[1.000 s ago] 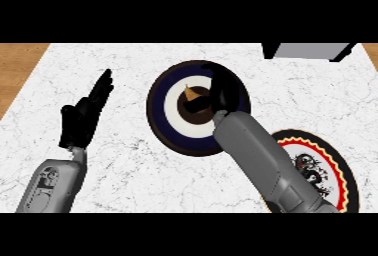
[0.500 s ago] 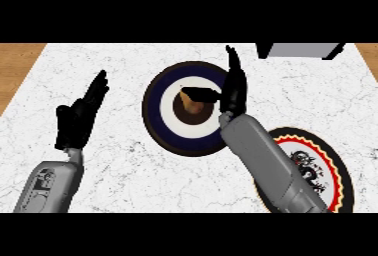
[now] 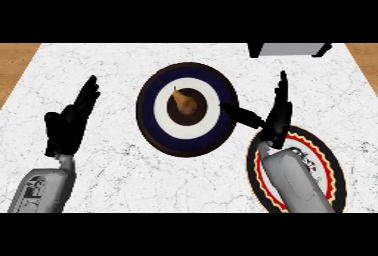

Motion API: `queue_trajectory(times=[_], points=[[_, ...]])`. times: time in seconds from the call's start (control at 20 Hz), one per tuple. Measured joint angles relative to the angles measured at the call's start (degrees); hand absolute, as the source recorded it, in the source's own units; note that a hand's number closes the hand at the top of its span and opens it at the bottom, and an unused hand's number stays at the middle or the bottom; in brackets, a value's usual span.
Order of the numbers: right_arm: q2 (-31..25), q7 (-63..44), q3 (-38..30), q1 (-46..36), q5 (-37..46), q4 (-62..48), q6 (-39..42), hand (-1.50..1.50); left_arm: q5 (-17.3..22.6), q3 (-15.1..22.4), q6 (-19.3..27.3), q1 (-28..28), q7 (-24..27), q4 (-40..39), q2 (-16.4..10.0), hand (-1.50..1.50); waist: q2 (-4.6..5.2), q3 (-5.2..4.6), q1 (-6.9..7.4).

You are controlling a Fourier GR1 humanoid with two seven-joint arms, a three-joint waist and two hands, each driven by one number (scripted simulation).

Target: Pick the pear from the plate and place it in the plate

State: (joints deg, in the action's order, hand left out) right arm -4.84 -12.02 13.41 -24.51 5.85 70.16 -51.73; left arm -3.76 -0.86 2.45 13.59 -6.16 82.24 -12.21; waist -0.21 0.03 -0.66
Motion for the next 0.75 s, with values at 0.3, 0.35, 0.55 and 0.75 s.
queue_trajectory(times=[0.3,0.35,0.55,0.75], points=[[-5.0,5.6,-2.7,14.5,-5.4,11.4,7.4,-1.5,0.2,-0.7,-1.2,-0.6,1.0,-0.1,-0.1,0.0,0.07,-0.01,0.06],[-5.0,6.0,-2.9,16.2,-5.4,12.8,8.1,-1.5,-0.3,-0.4,-0.9,-0.8,0.7,0.4,0.3,0.0,0.08,-0.01,0.14],[-6.4,9.2,-5.9,21.0,-7.8,15.1,12.4,-1.5,-0.6,-0.8,-1.4,-0.6,-1.2,2.2,0.4,0.0,0.13,-0.02,0.34],[-7.5,13.1,-9.8,24.3,-10.6,15.2,17.3,-1.5,-1.1,-1.2,-1.7,0.3,-1.8,1.9,0.9,0.0,0.17,-0.01,0.41]])
